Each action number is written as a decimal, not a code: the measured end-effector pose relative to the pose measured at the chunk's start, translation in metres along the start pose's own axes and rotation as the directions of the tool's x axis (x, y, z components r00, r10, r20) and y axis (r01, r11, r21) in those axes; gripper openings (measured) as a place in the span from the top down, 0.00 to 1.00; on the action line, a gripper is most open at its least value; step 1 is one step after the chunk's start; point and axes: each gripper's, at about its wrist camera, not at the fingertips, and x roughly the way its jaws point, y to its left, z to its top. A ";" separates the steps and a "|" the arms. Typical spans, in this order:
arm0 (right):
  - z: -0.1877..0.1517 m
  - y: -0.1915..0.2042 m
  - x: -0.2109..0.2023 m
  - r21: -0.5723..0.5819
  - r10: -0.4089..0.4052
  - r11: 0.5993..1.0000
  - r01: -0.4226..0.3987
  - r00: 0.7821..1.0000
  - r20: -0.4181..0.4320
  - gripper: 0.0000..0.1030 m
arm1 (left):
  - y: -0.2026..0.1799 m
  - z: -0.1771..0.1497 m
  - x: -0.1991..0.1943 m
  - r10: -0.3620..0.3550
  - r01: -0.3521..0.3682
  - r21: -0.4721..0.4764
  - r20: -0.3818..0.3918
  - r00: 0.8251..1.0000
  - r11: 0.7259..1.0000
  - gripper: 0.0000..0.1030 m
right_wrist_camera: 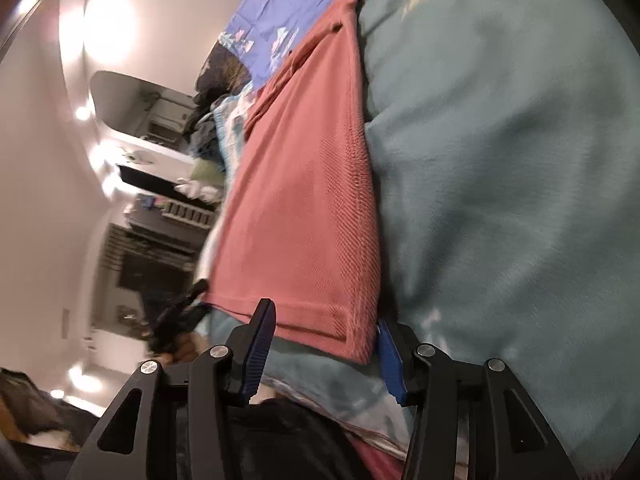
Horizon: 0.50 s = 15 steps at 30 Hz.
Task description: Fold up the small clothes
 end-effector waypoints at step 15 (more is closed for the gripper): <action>-0.020 0.005 -0.047 0.040 -0.023 0.999 0.017 0.989 0.149 0.97 | -0.042 0.000 -0.027 0.053 -0.060 0.133 0.054 0.997 0.989 0.92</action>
